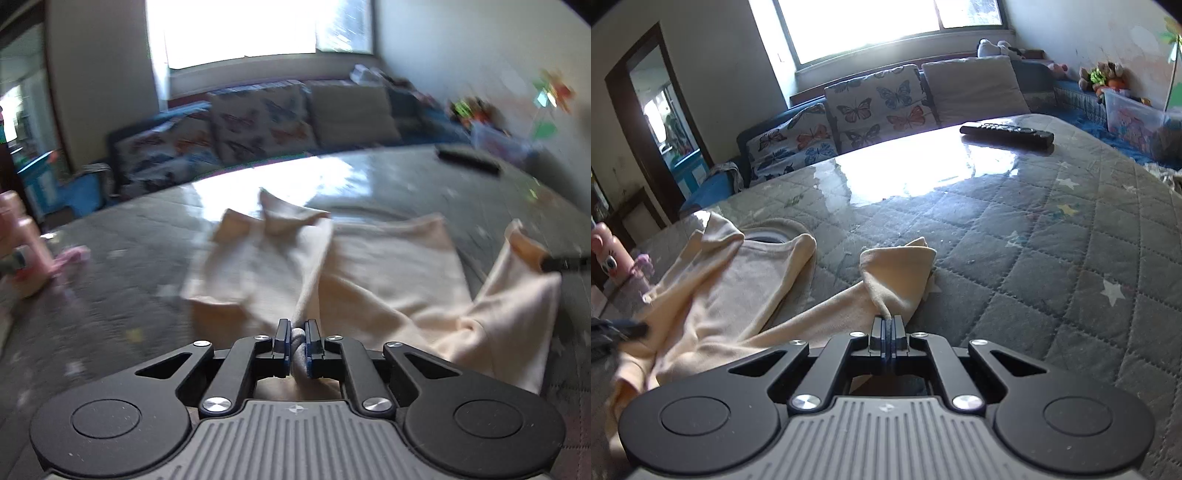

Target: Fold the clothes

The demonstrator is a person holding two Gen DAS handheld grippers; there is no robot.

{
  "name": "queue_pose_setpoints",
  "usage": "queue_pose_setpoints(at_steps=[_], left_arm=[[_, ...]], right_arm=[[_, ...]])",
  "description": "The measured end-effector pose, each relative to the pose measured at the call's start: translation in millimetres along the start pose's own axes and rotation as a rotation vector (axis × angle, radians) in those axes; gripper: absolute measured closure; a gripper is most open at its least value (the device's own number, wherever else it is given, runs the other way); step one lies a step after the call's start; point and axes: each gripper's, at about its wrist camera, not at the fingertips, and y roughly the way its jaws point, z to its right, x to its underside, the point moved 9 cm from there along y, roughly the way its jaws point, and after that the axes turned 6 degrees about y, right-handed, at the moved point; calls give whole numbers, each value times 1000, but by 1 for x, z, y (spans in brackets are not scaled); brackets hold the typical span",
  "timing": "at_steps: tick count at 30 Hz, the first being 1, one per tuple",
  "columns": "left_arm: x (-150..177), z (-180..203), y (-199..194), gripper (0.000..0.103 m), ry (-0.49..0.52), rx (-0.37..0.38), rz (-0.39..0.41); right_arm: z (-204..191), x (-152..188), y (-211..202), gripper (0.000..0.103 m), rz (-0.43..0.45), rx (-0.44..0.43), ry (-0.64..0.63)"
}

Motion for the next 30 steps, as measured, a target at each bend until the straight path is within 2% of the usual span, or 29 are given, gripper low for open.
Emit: queue_pose_setpoints(at_steps=[4, 8, 11, 14, 17, 18, 19, 20, 22, 25, 30], left_arm=[[15, -36, -35, 95, -71, -59, 22], [43, -59, -63, 95, -149, -74, 0], [68, -64, -76, 95, -157, -68, -32], [83, -63, -81, 92, -148, -55, -61], [80, -64, -85, 90, -132, -57, -52], [78, -63, -87, 90, -124, -57, -44], [72, -61, -88, 87, -113, -56, -30], [66, -59, -89, 79, -101, -56, -15], [53, -51, -87, 73, -72, -51, 10], [31, -36, -69, 68, -13, -27, 27], [8, -7, -21, 66, 58, 20, 0]], right_arm=[[-2, 3, -3, 101, 3, 2, -10], [-5, 7, -9, 101, 9, 7, -28], [-4, 10, -13, 100, -5, 17, -37], [-1, 13, -19, 93, -17, 46, -56], [1, 9, -27, 90, 3, 80, -80], [1, 7, -28, 84, 6, 78, -80], [-1, 7, -28, 76, 8, 76, -88], [-4, 7, -27, 73, 11, 75, -100], [-10, 7, -25, 71, 15, 71, -122], [-20, 7, -23, 69, 22, 66, -157], [-36, 8, -18, 62, 34, 57, -214]])
